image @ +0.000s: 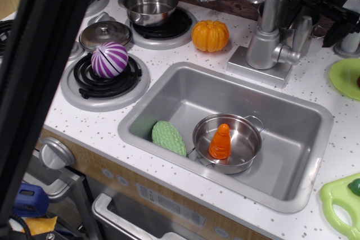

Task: Turn lever vertical to front

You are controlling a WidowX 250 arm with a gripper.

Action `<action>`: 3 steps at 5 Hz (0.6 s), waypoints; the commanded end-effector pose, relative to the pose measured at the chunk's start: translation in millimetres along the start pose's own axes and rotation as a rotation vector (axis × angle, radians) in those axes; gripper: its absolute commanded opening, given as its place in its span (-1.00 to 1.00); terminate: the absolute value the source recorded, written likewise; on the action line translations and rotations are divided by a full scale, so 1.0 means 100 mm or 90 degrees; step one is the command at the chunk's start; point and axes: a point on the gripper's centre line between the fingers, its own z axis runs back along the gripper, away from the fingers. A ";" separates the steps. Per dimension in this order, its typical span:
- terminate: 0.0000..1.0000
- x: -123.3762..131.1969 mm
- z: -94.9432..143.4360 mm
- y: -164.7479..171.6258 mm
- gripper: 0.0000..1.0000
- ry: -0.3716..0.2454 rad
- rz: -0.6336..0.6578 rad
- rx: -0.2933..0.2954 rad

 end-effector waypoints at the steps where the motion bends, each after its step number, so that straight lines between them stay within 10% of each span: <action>1: -1.00 0.15 0.16 0.10 1.00 -0.052 0.005 -0.013; 3: -1.00 0.19 0.10 0.17 1.00 -0.064 -0.018 -0.027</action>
